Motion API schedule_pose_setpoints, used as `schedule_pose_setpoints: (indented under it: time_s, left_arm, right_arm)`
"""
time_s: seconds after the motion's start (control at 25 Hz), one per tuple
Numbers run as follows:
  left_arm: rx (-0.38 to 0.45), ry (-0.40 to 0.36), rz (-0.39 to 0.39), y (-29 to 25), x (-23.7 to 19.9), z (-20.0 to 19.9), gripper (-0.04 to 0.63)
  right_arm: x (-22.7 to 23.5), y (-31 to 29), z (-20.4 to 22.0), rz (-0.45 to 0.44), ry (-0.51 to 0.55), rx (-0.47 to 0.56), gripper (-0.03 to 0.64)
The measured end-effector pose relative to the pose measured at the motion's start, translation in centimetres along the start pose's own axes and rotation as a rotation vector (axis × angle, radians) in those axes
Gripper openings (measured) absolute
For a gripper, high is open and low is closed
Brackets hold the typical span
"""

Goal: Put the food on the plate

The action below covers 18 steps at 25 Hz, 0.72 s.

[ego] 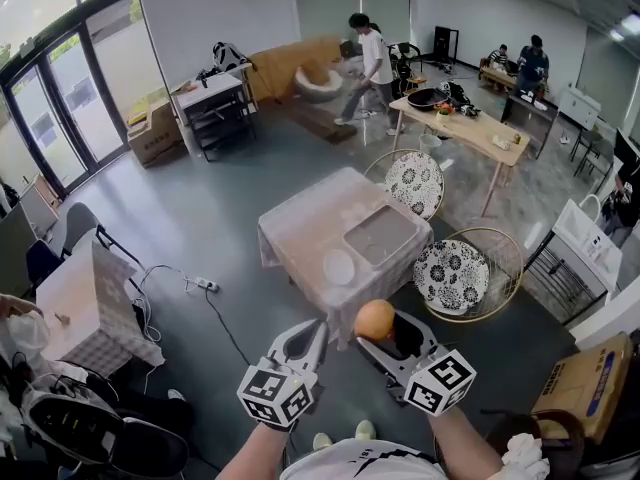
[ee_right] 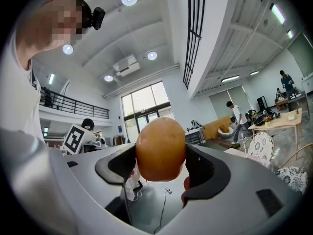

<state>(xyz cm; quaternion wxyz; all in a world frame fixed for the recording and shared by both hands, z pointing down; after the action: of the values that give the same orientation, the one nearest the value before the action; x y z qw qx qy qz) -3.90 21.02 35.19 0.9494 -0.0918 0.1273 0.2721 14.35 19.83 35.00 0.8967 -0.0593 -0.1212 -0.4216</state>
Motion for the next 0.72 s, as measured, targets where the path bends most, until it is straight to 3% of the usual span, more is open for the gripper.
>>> schedule_pose_setpoints:
  time_s: [0.4,0.72]
  left_arm:
    - [0.014,-0.015,-0.077,-1.7,0.3,0.7,0.006]
    - [-0.01,-0.003,-0.092,-3.4,-0.2,1.5,0.006]
  right_arm:
    - [2.7,0.5,0.3,-0.025,-0.026,0.02,0.313]
    - [4.6,0.0,0.7,-0.006,-0.04,-0.004,0.313]
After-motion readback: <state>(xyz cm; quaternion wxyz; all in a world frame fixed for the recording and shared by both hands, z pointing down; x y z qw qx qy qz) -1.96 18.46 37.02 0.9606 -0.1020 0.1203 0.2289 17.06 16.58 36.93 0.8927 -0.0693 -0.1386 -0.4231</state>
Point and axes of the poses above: the fingertips, and each gripper's own axes: y backward along the fingers, x to its right, z out of its underside, the point moved 7 cm from there along y, backward along the fingers, and after that the axes turned 1 degree about -x, right-handed, at the moved point
